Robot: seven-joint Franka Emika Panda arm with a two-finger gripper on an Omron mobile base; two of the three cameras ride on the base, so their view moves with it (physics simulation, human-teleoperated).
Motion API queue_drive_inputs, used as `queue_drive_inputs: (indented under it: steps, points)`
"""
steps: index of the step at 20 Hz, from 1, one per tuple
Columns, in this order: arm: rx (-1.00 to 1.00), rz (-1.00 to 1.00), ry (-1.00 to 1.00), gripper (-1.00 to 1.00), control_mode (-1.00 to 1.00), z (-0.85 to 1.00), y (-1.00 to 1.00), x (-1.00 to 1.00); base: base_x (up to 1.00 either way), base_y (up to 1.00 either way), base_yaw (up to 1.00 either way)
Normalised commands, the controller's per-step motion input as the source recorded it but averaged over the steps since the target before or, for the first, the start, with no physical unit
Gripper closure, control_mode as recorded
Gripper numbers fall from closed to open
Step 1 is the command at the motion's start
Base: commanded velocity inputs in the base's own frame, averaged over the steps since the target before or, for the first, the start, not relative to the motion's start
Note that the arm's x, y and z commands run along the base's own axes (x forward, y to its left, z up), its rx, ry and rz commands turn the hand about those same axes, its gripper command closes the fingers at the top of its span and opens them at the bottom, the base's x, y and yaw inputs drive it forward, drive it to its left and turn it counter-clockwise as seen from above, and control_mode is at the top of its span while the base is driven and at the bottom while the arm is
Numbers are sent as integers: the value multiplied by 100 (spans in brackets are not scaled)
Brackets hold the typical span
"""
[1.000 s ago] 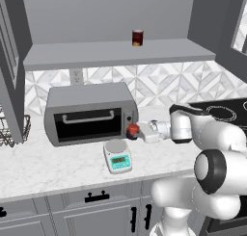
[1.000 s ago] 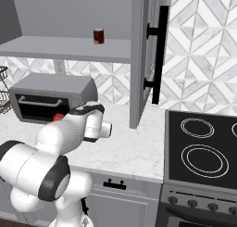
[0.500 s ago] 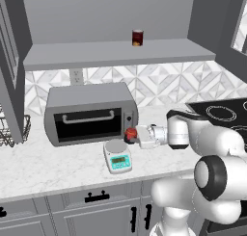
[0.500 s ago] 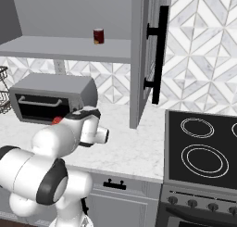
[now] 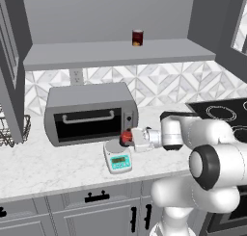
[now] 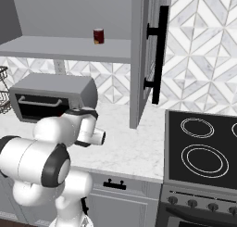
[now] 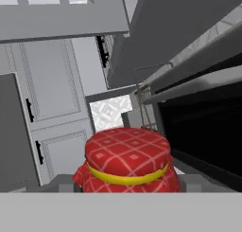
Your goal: Pick the jam and place it on the digital scale for weighing, and close the cabinet.
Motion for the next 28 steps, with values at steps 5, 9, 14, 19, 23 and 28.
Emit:
queue_drive_inputs:
  steps: [5, 9, 14, 19, 23, 28]
  points:
    - [0, 0, -1, 100, -100, -27, 7, 15, 0, 0, 0]
    - [0, 0, -1, 100, -100, -25, 16, 17, 0, 0, 0]
    - [0, -4, 0, 100, -100, -14, 17, 17, 0, 0, 0]
    - [0, -2, 0, 100, -100, -9, 6, 25, 0, 0, 0]
    - [0, -3, 0, 100, -100, -23, 13, 29, 0, 0, 0]
    - [0, -2, 0, 100, -100, -38, 16, 19, 0, 0, 0]
